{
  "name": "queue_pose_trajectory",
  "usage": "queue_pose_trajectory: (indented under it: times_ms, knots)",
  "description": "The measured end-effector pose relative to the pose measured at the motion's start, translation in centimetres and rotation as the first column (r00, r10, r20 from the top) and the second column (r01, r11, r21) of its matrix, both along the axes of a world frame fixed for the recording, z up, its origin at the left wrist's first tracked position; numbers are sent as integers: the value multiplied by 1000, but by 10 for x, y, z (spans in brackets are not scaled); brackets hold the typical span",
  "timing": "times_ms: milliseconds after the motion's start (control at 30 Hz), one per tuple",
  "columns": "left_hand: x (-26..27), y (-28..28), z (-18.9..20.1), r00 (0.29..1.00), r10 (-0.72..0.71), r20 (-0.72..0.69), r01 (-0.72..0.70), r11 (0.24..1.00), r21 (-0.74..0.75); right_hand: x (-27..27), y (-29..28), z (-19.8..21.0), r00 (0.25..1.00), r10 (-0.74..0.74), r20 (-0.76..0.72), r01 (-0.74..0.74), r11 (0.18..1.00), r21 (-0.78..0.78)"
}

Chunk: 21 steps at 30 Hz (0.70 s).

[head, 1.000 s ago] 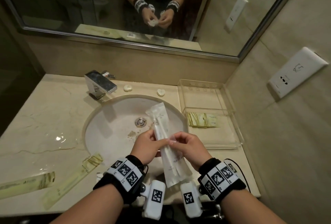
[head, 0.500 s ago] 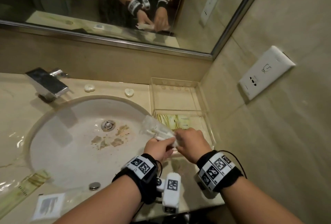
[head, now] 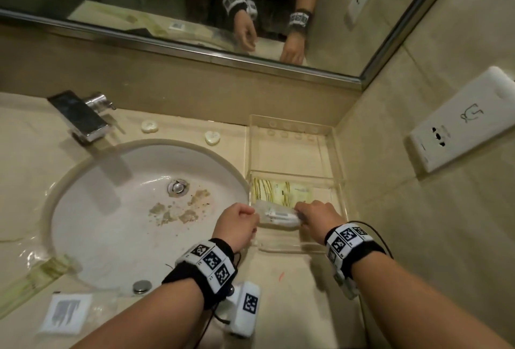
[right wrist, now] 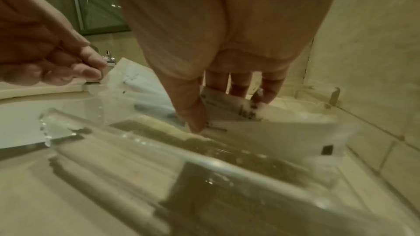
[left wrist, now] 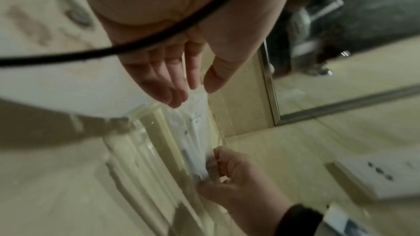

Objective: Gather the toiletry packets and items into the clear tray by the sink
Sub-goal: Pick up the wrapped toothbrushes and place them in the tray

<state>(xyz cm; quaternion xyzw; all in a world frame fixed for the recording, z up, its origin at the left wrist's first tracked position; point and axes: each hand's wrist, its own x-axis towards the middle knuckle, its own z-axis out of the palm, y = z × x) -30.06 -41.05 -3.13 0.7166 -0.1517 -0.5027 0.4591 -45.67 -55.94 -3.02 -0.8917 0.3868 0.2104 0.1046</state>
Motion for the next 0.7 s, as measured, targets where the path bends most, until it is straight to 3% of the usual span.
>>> queue_pose_trajectory:
  times_ms: [100, 167, 267, 333, 433, 700]
  knots:
    - [-2, -2, -1, 946, -135, 295, 143, 990, -3, 1, -4, -4, 999, 32, -31, -32, 999, 22]
    - [-6, -5, -1, 851, -246, 464, 268, 963, 19, 1, -5, -6, 998, 61, -13, -61, 998, 16]
    - [-14, -12, -5, 579, -438, 687, 469, 869, 159, 0, -2, -8, 995, 80, 63, -82, 996, 19]
    - [-19, -16, -7, 386, -544, 745, 533, 791, 301, -5, 0, -7, 986, 64, 152, -65, 998, 3]
    - [-24, -20, -10, 210, -618, 758, 578, 704, 414, -11, 3, -4, 973, 70, 220, -52, 995, -86]
    - [-26, -30, -23, 112, -723, 682, 588, 601, 540, -13, 6, -18, 984, 3, 176, -10, 999, 37]
